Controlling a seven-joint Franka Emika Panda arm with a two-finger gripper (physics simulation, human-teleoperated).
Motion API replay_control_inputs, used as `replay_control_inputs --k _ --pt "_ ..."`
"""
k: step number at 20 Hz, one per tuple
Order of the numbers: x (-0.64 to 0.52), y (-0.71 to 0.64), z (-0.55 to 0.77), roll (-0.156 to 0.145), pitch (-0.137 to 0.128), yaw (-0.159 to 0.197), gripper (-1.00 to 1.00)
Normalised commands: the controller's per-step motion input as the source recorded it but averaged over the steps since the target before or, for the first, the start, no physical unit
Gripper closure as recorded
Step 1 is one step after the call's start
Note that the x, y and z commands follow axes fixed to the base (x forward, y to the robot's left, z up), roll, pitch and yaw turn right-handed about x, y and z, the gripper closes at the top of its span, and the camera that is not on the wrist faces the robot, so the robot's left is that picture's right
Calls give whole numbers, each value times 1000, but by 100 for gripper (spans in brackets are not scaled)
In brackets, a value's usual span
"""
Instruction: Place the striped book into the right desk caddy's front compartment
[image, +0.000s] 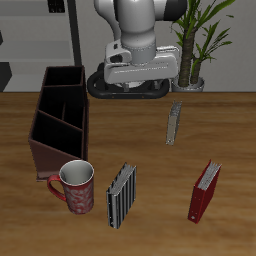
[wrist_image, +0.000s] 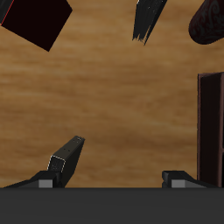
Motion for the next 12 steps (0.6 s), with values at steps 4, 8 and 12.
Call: replay_control_inputs --k 4,8,12 --pt "95 -72 11 -46 -18 -4 -100" --pt "148 -121 69 -47 -19 -22 -100" --pt "353 -122 160 -61 -62 4 -100"
